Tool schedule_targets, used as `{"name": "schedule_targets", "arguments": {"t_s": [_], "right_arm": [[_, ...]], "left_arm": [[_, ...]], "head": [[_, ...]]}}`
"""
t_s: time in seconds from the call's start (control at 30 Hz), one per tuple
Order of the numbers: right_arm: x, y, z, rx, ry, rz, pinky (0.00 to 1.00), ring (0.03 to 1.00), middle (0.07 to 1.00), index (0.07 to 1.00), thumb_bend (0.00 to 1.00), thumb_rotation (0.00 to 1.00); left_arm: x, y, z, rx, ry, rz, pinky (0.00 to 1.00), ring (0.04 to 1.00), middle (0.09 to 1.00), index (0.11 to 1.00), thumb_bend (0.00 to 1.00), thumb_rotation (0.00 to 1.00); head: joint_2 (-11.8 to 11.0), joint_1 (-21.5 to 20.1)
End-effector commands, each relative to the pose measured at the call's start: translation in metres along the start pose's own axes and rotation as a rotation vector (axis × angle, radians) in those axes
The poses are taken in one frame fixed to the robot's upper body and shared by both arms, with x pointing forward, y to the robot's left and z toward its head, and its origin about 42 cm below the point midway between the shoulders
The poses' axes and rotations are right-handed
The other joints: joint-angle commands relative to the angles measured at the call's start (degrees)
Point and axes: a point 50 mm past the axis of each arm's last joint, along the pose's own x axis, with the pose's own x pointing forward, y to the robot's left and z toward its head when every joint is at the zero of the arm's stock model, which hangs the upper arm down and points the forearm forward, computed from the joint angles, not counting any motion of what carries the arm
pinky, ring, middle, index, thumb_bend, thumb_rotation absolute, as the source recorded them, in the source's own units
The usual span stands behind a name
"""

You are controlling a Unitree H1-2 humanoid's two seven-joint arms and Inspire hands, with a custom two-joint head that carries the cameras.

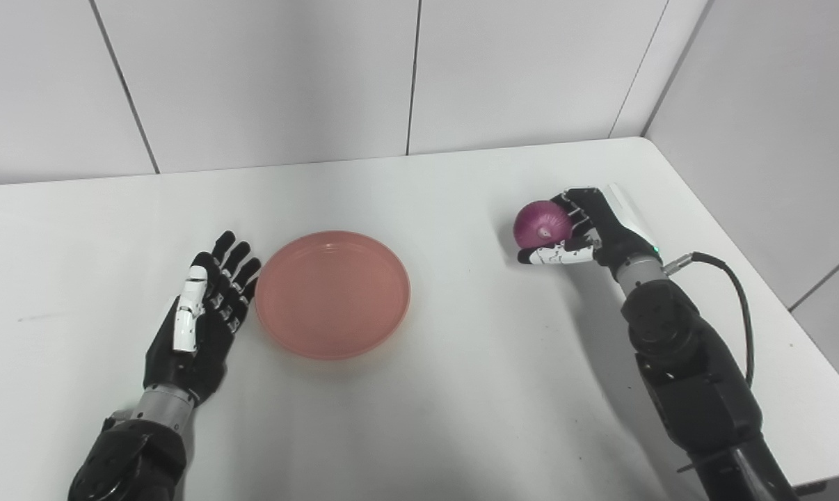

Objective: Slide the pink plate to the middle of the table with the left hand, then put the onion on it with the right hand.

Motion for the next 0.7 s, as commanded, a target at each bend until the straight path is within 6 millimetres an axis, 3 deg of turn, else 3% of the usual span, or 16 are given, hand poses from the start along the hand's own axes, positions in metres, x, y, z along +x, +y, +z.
{"name": "schedule_targets", "arguments": {"t_s": [0.0,0.4,0.5,0.67], "right_arm": [[0.007,-0.02,0.02,-0.007,-0.058,-0.065,0.53,0.548,0.585,0.559,0.8,0.23],[0.017,-0.004,0.069,0.004,-0.197,-0.013,0.52,0.533,0.586,0.56,0.79,0.21],[0.019,-0.002,0.073,0.006,-0.21,-0.005,0.51,0.531,0.584,0.558,0.79,0.2],[0.025,0.012,0.094,0.032,-0.268,0.039,0.46,0.507,0.561,0.552,0.78,0.18]], "left_arm": [[0.001,-0.003,-0.002,0.002,0.001,-0.001,0.98,0.982,0.995,0.981,0.49,1.0],[0.001,-0.011,-0.006,-0.001,0.003,0.012,0.98,0.98,0.993,0.978,0.48,1.0],[0.001,-0.012,-0.007,-0.002,0.004,0.012,0.97,0.981,0.994,0.981,0.48,1.0],[0.002,-0.019,-0.008,-0.011,0.01,0.024,0.97,0.972,0.986,0.978,0.48,1.0]], "head": [[0.03,0.08],[-0.64,1.77],[-0.64,1.77],[-1.08,4.18]]}}
